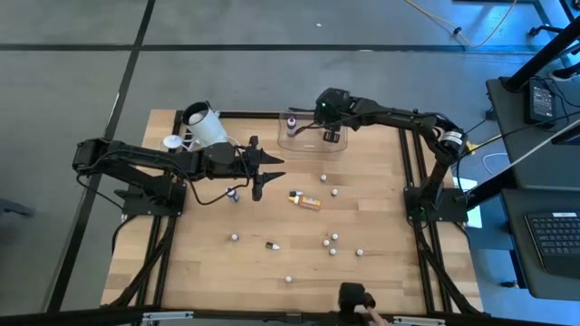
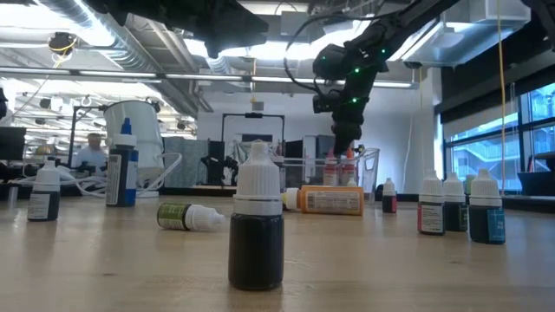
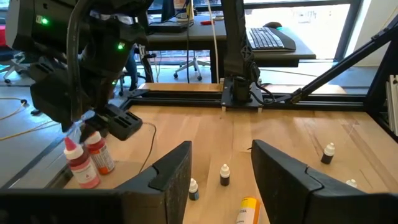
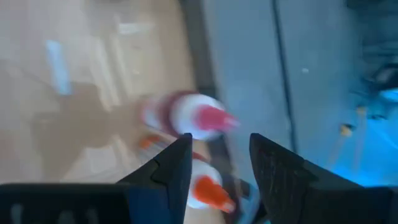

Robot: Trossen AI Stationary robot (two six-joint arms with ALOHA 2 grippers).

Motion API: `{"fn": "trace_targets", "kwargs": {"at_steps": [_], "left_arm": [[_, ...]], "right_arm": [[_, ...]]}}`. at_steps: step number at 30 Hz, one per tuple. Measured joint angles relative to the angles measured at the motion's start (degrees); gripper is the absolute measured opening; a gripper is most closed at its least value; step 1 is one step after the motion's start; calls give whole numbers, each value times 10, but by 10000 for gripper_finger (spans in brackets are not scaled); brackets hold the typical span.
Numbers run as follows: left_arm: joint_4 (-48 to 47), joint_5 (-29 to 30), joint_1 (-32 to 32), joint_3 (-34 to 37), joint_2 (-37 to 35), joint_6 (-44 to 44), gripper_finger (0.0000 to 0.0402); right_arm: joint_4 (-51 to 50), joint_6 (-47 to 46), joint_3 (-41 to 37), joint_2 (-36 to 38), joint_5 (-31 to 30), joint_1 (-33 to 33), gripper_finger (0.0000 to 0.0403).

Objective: Pick & Place food coloring
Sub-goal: Put the large pink food coloring bottle into the transparent container, then put the large blue food coloring bottle into the transparent container

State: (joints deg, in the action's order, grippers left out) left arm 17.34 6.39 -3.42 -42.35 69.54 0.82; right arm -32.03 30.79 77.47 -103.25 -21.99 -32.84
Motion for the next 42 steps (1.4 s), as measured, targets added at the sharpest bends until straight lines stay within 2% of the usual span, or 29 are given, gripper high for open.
{"fn": "trace_targets", "kwargs": {"at_steps": [3, 7, 10, 13, 17, 20, 24, 29, 34, 42], "left_arm": [[0, 0, 0, 0, 0, 0, 165], [0, 0, 0, 0, 0, 0, 166], [0, 0, 0, 0, 0, 0, 163], [0, 0, 0, 0, 0, 0, 162], [0, 0, 0, 0, 0, 0, 163], [0, 0, 0, 0, 0, 0, 166], [0, 0, 0, 0, 0, 0, 165], [-11, 0, 0, 0, 0, 0, 162], [-9, 0, 0, 0, 0, 0, 164], [-11, -3, 0, 0, 0, -16, 164]], "right_arm": [[5, 1, 0, 9, -25, 0, 163], [-20, -37, 0, 55, -30, 23, 163], [-50, -82, 0, 111, 6, 57, 163], [-81, -126, -1, 168, 67, 91, 163], [-88, -180, -63, 259, 81, 141, 163], [-49, -217, -157, 339, 68, 182, 163], [74, -239, -301, 439, 66, 234, 163], [214, -206, -426, 517, 66, 276, 163], [283, -183, -472, 542, 66, 282, 163], [283, -182, -478, 540, 66, 282, 163]]}}
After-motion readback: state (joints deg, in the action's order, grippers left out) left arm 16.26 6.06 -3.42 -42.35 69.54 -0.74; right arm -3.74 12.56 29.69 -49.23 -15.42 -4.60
